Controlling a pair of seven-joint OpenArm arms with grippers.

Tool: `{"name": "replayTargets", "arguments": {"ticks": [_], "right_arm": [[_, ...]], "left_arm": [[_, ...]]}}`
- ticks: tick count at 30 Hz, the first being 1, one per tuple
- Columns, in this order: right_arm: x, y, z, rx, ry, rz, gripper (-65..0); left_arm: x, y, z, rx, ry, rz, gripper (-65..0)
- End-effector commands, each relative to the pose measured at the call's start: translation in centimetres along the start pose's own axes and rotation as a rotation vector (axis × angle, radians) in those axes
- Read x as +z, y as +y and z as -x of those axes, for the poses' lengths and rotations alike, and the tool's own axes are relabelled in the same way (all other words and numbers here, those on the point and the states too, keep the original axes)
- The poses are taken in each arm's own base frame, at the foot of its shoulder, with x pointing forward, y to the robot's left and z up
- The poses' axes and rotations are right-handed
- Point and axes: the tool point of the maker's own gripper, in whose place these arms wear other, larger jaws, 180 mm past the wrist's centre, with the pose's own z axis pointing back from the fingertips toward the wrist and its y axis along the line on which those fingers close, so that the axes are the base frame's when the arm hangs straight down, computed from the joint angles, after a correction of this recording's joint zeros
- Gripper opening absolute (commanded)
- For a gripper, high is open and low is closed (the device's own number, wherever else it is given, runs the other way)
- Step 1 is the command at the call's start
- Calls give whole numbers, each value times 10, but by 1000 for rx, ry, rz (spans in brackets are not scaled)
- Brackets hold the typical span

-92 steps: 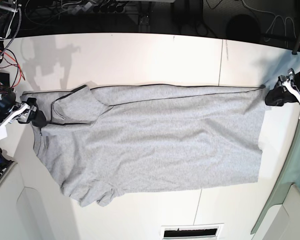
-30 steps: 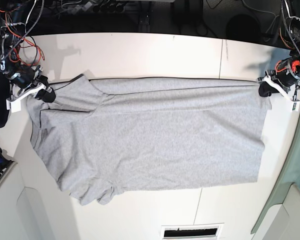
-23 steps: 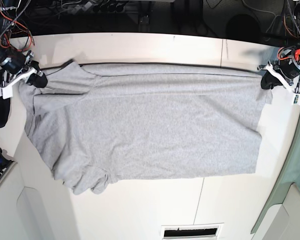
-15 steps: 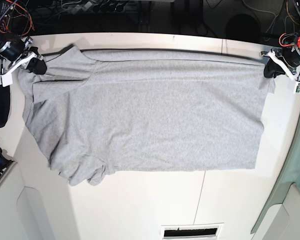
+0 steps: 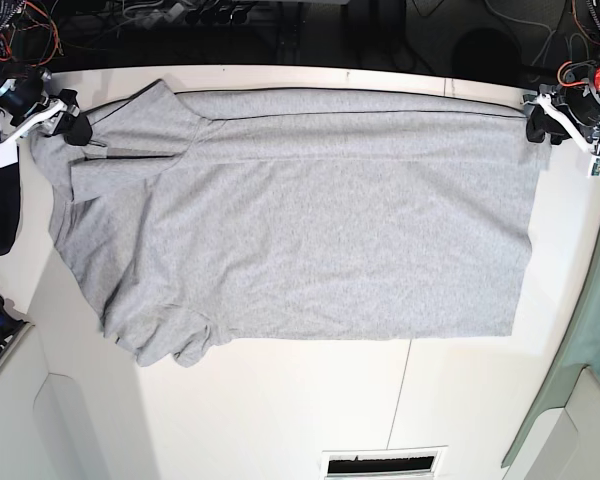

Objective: Layout the t-shirt on the table in an organized manner, then fold the t-shirt properly
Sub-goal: 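Release the shirt edge and move both grippers to the shirt's side edges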

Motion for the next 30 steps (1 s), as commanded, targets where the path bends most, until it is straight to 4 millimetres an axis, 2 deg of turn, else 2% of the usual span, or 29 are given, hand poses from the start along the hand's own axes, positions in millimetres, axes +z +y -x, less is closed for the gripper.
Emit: {"name": "replayTargets", "arguments": {"ticks": [1, 5, 8, 11, 15, 20, 25, 28, 30], "right_arm": [[11, -8, -23, 14, -67, 21, -367], [31, -21, -50, 22, -147, 62, -367], [41, -26, -75, 53, -211, 77, -367], [46, -27, -109, 101, -296, 92, -367], [43, -18, -152, 127, -373, 107, -367], [17, 5, -204, 193, -466, 117, -367], [-25, 18, -250, 210, -500, 178, -367], [-48, 19, -267, 224, -507, 207, -367], [-64, 19, -269, 204, -486, 211, -368]], "left_arm": [[7, 9, -16, -10, -44, -19, -413], [14, 18, -24, 3, -72, -22, -413], [16, 9, -29, 5, -91, 40, -413], [17, -4, -34, 0, -111, 102, -413], [23, -19, -47, -20, -142, 159, -413], [31, -38, -66, -89, -187, 203, -413], [24, -46, -67, -158, -165, 212, -413], [22, -41, -73, -175, -180, 179, -404], [21, -40, -79, -196, -188, 176, -359]]}}
